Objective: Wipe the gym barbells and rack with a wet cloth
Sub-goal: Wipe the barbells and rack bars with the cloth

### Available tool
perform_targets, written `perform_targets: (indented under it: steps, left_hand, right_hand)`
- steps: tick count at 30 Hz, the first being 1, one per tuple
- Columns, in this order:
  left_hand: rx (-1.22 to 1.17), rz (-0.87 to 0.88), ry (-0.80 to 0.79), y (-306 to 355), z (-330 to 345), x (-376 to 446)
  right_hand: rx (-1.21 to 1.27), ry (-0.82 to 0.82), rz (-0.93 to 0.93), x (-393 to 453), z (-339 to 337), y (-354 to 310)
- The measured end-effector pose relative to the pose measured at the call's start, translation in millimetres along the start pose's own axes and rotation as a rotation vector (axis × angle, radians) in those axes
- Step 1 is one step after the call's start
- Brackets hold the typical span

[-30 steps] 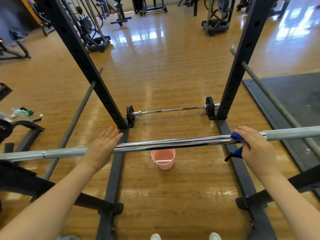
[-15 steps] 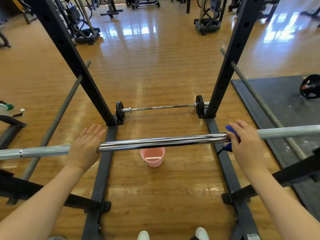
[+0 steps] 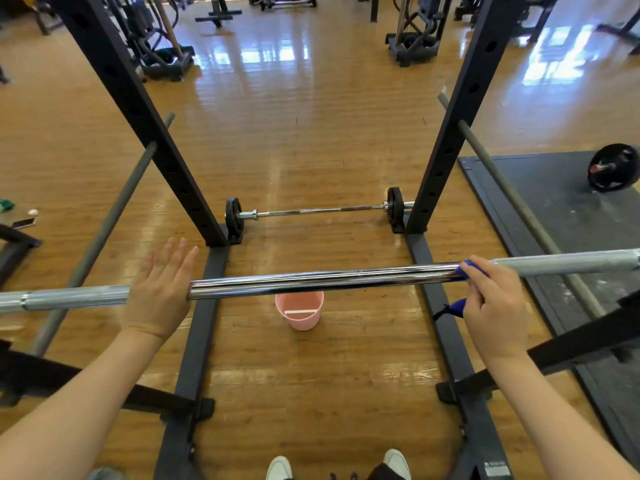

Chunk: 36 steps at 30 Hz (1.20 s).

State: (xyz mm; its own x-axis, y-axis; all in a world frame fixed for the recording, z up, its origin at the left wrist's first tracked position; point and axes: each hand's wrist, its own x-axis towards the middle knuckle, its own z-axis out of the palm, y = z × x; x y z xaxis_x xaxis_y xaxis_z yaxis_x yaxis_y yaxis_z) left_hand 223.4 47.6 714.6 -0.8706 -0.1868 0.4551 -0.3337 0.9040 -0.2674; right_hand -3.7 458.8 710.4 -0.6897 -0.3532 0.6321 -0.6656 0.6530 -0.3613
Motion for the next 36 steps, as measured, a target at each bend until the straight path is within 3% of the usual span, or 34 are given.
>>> perform_targets:
  steps: [4, 18, 23, 34, 36]
  left_hand:
    - [0.003, -0.09, -0.01, 6.6, -1.7, 0.0]
    - [-0.057, -0.096, -0.224, 9.4, -17.3, 3.7]
    - [-0.058, 0.008, -0.208, -0.9, -12.9, 6.8]
    - [-0.109, -0.01, -0.502, -0.7, -22.6, 22.7]
    - [-0.112, -0.018, -0.492, 0.5, -25.0, 22.6]
  right_hand:
    - [0.018, -0.013, 0.051, 19.9, 2.9, -3.2]
    - [0.038, 0.009, 0.069, 18.2, 7.5, -10.2]
    - [0.03, 0.036, 0.044, -0.7, 4.4, -9.1]
    - [0.04, 0.02, 0.021, 0.2, 1.1, -11.2]
    - [0.04, 0.017, 0.058, 8.7, 2.4, -14.1]
